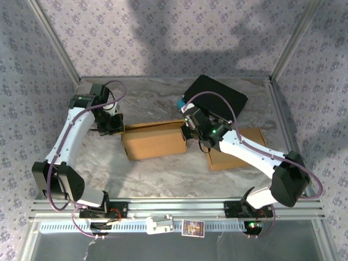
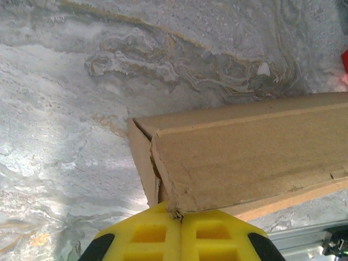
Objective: Fold the paper box
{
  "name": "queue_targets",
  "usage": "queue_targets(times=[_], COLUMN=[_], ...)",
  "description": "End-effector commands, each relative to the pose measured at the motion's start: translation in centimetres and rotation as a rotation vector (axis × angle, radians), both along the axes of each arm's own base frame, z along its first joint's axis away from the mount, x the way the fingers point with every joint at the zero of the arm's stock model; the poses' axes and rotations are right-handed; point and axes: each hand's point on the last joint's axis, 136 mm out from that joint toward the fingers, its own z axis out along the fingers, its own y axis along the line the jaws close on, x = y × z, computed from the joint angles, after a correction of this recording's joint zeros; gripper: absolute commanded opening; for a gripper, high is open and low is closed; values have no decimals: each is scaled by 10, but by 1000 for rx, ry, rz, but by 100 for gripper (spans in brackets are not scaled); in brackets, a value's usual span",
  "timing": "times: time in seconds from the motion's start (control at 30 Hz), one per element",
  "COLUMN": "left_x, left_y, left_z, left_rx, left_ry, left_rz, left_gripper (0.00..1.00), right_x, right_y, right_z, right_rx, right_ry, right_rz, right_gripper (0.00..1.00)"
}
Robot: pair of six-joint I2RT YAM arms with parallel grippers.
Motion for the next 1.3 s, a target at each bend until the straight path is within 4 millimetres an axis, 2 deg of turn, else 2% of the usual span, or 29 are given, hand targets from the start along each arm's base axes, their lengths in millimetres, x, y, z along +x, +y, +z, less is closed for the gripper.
queue_targets(times=[0.0, 0.37, 0.57, 0.77, 0.87, 1.0, 1.17, 1.27], left_x=[-12, -9, -12, -7, -5, -12, -24, -25], left_y=[-15, -8, -7, -8, -10, -9, -5, -1], left_z=[10, 19, 12, 1, 3, 1, -7, -2], left_rx=[-97, -122, -120, -137, -152, -151, -134, -105], left_ry=[72, 95, 83, -48, -148, -210, -178, -186], left_rz=[-6, 6, -1, -22, -35, -54, -61, -70], left_gripper=[0, 0, 0, 0, 0, 0, 0, 0], right_x=[-23, -21, -22, -22, -22, -23, -22, -22], right_y=[-5, -7, -7, -6, -5, -7, -8, -8], right_z=[-39, -39, -40, -40, -41, -40, -39, -34], right_rx=[-107, -105, -99, -89, -85, -74, -71, -61], right_ry=[132, 140, 145, 138, 132, 115, 108, 104], right_rz=[49, 47, 45, 48, 52, 57, 53, 52], right_gripper=[0, 0, 0, 0, 0, 0, 0, 0])
